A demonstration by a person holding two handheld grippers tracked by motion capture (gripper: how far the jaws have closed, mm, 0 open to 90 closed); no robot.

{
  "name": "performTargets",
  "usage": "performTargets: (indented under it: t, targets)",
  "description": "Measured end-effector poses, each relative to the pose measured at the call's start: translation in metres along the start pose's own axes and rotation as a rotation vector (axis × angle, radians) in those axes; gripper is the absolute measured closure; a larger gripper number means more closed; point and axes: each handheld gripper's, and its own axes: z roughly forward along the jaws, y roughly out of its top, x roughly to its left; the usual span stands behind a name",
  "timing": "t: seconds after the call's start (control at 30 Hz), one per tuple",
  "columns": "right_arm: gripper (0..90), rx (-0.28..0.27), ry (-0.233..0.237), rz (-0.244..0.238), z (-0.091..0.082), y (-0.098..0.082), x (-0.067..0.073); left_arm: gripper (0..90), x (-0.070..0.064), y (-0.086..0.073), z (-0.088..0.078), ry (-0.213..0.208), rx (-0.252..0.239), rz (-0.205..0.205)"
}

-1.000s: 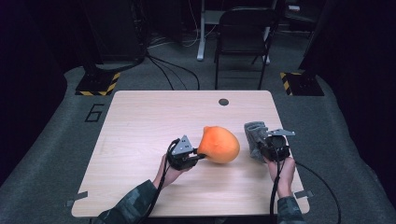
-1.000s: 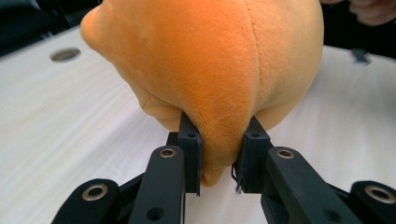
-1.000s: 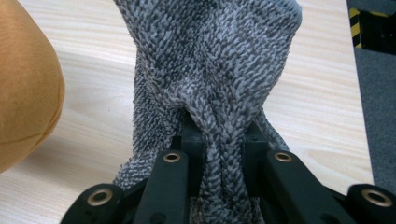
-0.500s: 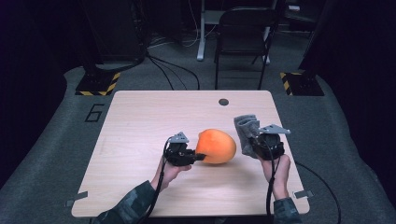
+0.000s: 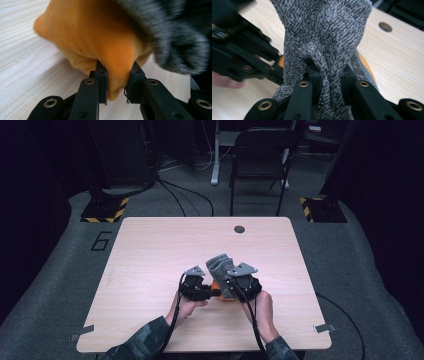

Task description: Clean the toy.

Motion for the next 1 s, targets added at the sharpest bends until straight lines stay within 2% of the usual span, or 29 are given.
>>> performTargets:
  t: [0.03, 0.3, 0.33, 0.43, 0.47, 0.5, 0.53, 0.57, 0.73, 0.77, 0.8, 0.87, 0.97, 1.0]
  targets:
    - [76.9, 0.005, -0.005, -0.002, 0.003, -0.002, -0.002, 75.2, 0.001, -0.001, 0.002, -0.011, -0.002, -0.010]
    - [76.9, 0.013, -0.015, 0.016, 0.005, -0.008, -0.011, 75.0, 0.002, -0.001, 0.002, -0.018, 0.002, 0.001]
    - [76.9, 0.023, -0.023, 0.028, 0.006, -0.012, -0.017, 75.0, 0.001, -0.002, 0.003, -0.023, -0.006, -0.012]
    - [76.9, 0.038, -0.036, 0.048, 0.006, -0.016, -0.024, 74.8, 0.003, -0.002, 0.003, -0.029, -0.005, -0.009]
    - [76.9, 0.060, -0.047, 0.080, 0.008, -0.021, -0.034, 74.8, 0.003, -0.003, 0.003, -0.031, -0.006, -0.014]
    - [76.8, 0.066, -0.053, 0.089, 0.010, -0.024, -0.039, 74.7, 0.003, -0.003, 0.003, -0.031, -0.006, -0.014]
    - [76.8, 0.066, -0.053, 0.089, 0.010, -0.024, -0.039, 74.7, 0.003, -0.003, 0.003, -0.035, -0.008, -0.025]
    - [76.8, 0.088, -0.064, 0.124, 0.015, -0.032, -0.048, 74.6, 0.003, -0.003, 0.004, -0.034, -0.007, -0.023]
    - [76.8, 0.168, -0.107, 0.168, 0.033, -0.052, -0.069, 74.3, 0.003, -0.003, 0.004, -0.028, -0.010, -0.020]
    - [76.8, 0.168, -0.107, 0.168, 0.033, -0.052, -0.069, 74.3, 0.003, -0.003, 0.004, -0.028, -0.010, -0.020]
    - [76.6, 0.221, -0.110, 0.178, 0.043, -0.062, -0.074, 74.2, 0.003, -0.003, 0.004, -0.025, -0.010, -0.023]
    - [76.6, 0.253, -0.100, 0.194, 0.049, -0.067, -0.079, 74.1, 0.002, -0.003, 0.003, -0.019, -0.011, -0.014]
    - [76.6, 0.231, -0.107, 0.202, 0.043, -0.063, -0.081, 73.7, 0.002, -0.003, 0.003, -0.019, -0.008, -0.009]
    - [76.6, 0.167, -0.113, 0.204, 0.028, -0.054, -0.082, 73.7, 0.003, -0.004, 0.003, -0.015, -0.012, -0.016]
